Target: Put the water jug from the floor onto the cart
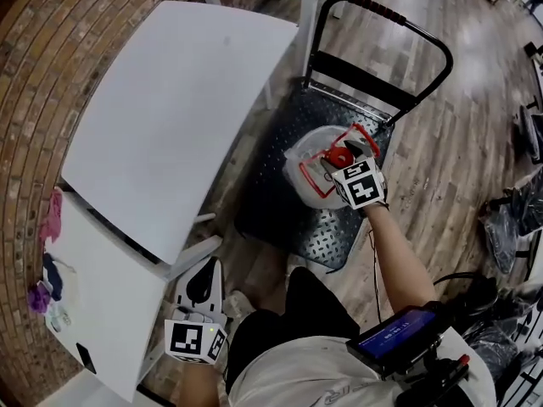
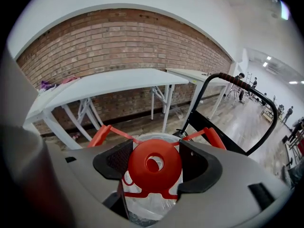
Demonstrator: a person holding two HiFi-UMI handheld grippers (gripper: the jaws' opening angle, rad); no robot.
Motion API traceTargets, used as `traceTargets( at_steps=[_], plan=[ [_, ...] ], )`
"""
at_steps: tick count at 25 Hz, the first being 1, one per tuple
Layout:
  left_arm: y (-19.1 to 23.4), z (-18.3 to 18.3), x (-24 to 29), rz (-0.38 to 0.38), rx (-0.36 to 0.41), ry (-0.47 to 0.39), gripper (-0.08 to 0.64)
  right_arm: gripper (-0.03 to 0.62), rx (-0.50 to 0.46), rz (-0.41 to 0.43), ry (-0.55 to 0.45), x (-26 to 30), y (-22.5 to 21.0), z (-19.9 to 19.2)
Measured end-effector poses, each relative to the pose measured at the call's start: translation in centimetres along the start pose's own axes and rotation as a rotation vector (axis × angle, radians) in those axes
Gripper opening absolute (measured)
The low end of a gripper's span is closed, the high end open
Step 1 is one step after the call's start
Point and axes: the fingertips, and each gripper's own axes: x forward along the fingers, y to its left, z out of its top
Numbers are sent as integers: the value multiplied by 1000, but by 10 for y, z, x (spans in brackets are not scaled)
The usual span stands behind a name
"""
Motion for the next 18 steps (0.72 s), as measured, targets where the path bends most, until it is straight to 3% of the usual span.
traceTargets(
  at_steps=[7, 18],
  plan=[
    [12, -4, 13, 37, -30, 17, 2, 310, 16, -26, 68, 44, -31, -21],
    [9, -11, 23, 17, -44, 36, 2, 310, 158, -50, 65, 60, -50, -36]
  ],
)
